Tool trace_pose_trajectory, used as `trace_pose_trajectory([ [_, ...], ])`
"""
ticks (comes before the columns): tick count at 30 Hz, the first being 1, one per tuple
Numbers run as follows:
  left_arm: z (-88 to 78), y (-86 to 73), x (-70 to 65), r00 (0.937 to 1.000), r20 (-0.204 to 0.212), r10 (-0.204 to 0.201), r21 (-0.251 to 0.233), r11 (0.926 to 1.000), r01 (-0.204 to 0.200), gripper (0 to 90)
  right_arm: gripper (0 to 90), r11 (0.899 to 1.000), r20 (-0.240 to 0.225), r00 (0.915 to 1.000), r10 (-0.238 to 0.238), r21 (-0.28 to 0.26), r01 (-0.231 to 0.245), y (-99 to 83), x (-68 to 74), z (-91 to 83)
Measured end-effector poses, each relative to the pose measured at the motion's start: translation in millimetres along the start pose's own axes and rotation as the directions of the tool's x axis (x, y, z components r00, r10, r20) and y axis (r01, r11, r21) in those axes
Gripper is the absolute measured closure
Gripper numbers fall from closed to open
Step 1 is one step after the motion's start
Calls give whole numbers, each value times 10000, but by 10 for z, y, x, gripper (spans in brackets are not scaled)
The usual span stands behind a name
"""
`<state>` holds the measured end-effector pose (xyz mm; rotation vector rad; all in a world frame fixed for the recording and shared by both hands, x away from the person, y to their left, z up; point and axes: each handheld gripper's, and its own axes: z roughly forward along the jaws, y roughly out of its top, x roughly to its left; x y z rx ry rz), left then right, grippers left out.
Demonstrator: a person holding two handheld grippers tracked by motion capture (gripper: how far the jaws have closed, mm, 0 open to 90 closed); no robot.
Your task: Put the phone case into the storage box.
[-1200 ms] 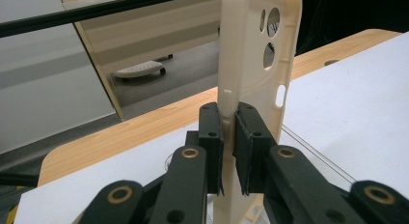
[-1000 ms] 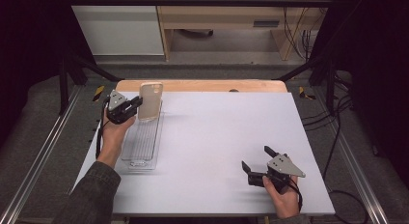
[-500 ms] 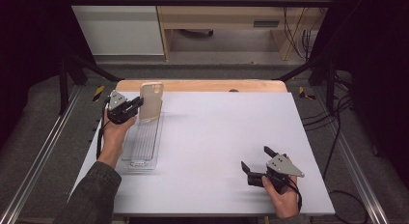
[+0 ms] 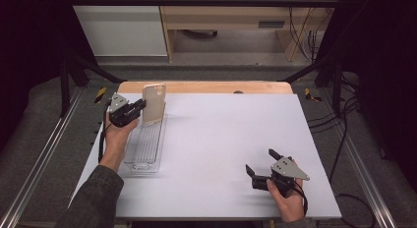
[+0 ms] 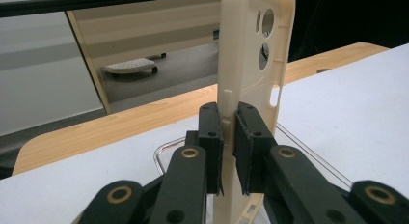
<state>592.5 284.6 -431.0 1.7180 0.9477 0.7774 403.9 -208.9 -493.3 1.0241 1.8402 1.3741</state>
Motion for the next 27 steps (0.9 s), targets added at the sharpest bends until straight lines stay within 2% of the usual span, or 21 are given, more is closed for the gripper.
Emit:
trace_pose_trajectory([
  [27,8,-17,5,9988,14,-486,-64,9988,486,814,33,10000,-26,10000,15,31,-15,-1,5,3],
])
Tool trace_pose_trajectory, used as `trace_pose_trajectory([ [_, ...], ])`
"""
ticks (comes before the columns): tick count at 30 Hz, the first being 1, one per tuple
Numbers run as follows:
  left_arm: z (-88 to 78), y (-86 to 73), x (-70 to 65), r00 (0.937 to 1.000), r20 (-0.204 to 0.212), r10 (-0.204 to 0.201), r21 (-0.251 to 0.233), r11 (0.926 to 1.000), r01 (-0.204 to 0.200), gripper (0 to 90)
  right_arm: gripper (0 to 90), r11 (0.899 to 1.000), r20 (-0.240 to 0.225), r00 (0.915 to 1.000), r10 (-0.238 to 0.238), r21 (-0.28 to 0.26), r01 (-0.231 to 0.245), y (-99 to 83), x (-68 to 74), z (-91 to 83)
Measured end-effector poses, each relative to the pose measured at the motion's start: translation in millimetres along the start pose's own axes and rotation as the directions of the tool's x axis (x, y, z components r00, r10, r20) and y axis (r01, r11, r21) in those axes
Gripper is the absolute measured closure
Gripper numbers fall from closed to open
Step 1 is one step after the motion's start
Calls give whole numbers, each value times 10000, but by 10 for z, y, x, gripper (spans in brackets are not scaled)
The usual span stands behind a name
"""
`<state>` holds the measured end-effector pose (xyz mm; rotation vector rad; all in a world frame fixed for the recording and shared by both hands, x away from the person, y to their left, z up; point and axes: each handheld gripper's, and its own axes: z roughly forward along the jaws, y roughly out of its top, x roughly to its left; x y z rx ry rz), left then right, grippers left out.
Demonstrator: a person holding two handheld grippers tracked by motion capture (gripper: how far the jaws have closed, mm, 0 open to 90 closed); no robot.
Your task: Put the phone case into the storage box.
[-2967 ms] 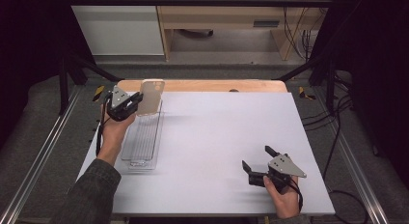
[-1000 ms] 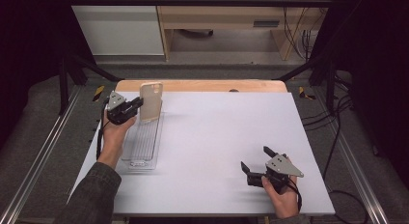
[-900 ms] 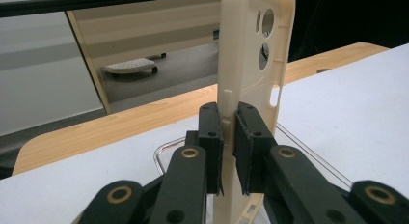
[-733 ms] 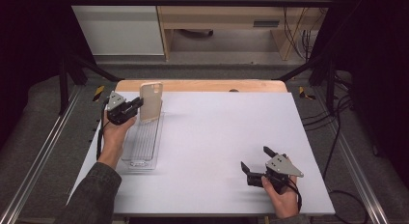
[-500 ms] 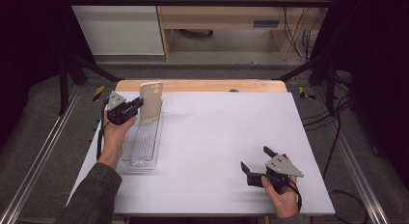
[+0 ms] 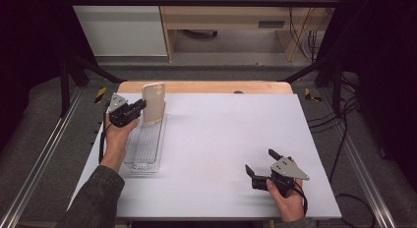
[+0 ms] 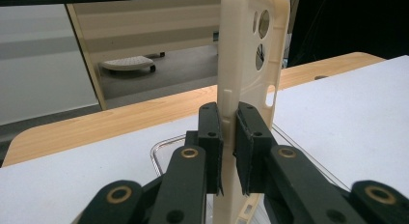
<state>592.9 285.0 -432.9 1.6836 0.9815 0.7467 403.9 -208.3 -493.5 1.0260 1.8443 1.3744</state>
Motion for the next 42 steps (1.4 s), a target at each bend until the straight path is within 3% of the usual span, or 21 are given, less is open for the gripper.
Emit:
trace_pose_trajectory([
  [12,5,-5,3,9999,-51,-89,5,10000,89,812,33,10000,-19,10000,17,40,-17,-1,3,4],
  [22,7,-3,5,9998,-163,75,86,9999,-74,809,33,10000,-18,10000,23,55,-23,-3,2,7],
  [32,27,10,6,9978,-482,461,251,9987,-449,808,32,10000,-17,10000,10,76,-10,-5,2,11],
  [42,49,23,21,9963,-767,400,442,9983,-367,813,33,9999,-24,10000,32,96,-31,-7,0,11],
])
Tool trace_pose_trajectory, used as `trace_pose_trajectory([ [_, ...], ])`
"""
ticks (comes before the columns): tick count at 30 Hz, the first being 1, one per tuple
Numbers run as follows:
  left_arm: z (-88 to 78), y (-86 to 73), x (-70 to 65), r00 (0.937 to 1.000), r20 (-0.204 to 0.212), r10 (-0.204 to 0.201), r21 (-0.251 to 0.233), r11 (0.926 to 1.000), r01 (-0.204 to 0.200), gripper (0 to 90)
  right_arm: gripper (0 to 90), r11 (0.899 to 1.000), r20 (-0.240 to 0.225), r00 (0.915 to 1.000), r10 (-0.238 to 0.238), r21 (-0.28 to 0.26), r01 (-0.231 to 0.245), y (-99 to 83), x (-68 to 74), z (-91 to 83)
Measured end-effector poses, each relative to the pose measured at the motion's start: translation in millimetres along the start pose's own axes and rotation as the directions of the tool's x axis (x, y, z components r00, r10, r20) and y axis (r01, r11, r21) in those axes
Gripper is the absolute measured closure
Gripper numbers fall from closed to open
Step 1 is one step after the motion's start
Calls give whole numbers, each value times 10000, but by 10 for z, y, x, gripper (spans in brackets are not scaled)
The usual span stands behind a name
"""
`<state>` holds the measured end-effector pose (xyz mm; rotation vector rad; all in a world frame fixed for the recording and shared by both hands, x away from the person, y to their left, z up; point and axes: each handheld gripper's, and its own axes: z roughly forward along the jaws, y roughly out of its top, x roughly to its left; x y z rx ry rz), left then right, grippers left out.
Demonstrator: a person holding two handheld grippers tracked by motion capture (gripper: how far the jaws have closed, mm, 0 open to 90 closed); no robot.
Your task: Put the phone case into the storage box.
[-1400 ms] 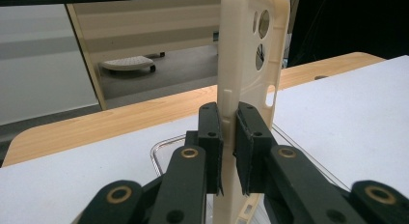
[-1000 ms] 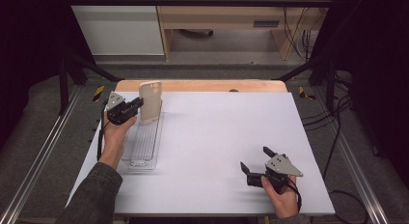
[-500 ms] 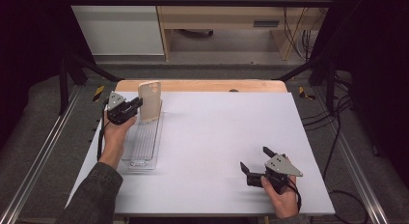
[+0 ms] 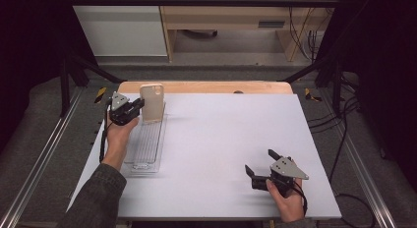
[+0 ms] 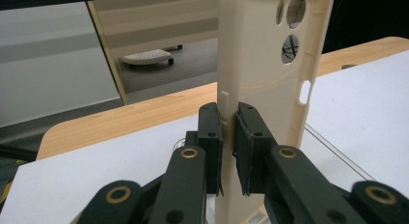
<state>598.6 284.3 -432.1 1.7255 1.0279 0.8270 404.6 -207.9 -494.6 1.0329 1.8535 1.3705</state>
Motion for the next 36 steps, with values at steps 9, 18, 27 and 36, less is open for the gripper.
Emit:
trace_pose_trajectory([
  [9,5,-4,13,9999,-68,-133,62,9999,133,809,32,10000,-3,10000,-2,7,2,0,1,1],
  [18,26,-13,46,9998,-197,-84,168,9998,87,767,33,10000,-41,10000,4,20,-4,-2,4,3],
  [27,8,-3,83,9935,-1137,26,156,9999,-9,488,32,10000,-55,10000,1,15,-1,-1,7,5],
  [36,-29,36,50,9941,-1076,-118,-76,9999,111,488,32,10000,-77,10000,-7,34,8,-1,10,6],
])
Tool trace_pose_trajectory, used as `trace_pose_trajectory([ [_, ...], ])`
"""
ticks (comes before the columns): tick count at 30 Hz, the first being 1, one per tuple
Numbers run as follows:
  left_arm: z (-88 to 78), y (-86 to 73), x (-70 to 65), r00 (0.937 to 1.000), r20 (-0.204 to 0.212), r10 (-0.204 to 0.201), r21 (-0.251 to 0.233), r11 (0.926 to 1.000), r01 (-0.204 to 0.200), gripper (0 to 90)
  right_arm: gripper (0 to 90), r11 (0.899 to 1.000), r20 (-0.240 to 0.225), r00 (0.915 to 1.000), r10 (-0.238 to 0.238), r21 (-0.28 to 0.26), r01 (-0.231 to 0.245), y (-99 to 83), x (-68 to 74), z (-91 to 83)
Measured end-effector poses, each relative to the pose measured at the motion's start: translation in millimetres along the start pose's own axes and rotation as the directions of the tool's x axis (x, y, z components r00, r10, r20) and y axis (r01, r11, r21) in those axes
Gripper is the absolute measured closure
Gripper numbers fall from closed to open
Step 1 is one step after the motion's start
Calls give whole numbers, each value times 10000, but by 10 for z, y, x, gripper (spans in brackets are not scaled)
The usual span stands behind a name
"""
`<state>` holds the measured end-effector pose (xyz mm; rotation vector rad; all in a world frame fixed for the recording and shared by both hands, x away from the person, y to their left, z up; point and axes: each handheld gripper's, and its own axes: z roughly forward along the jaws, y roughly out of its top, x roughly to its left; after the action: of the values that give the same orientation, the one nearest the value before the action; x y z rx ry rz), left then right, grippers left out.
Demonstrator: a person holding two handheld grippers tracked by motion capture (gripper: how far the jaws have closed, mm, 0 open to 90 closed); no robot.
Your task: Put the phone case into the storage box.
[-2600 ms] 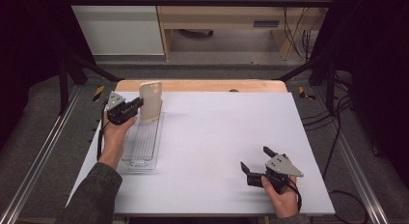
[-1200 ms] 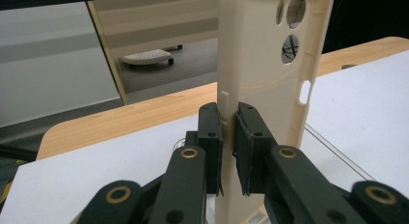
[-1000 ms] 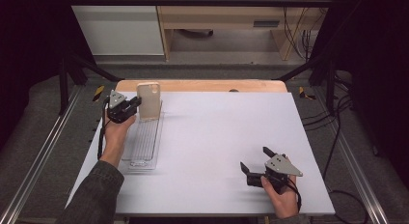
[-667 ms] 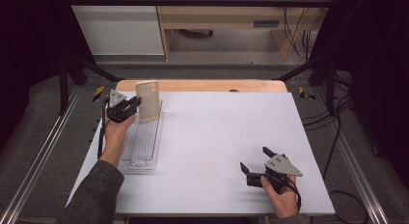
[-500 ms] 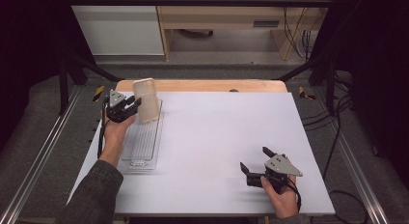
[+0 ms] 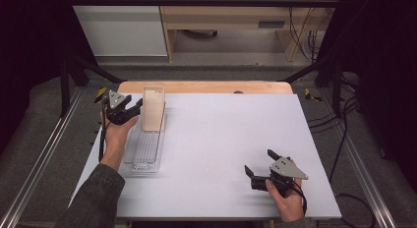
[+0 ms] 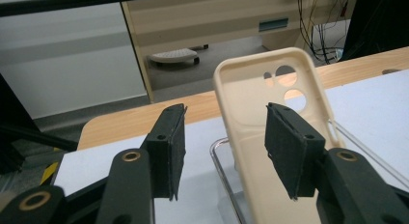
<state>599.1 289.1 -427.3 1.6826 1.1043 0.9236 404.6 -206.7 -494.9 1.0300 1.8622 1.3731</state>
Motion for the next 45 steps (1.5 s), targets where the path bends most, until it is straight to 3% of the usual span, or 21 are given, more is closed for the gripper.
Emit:
trace_pose_trajectory([
  [22,-220,127,-100,9979,635,104,-664,9978,-62,258,32,10000,-6,10000,-79,-54,79,10,15,-8],
  [28,-251,140,-154,9949,596,813,-582,9953,-779,190,31,10000,-2,10000,-87,-45,87,9,13,-6],
  [45,-272,144,-232,9919,697,1058,-483,9935,-1026,45,31,10000,29,10000,-68,-67,68,10,9,-10],
])
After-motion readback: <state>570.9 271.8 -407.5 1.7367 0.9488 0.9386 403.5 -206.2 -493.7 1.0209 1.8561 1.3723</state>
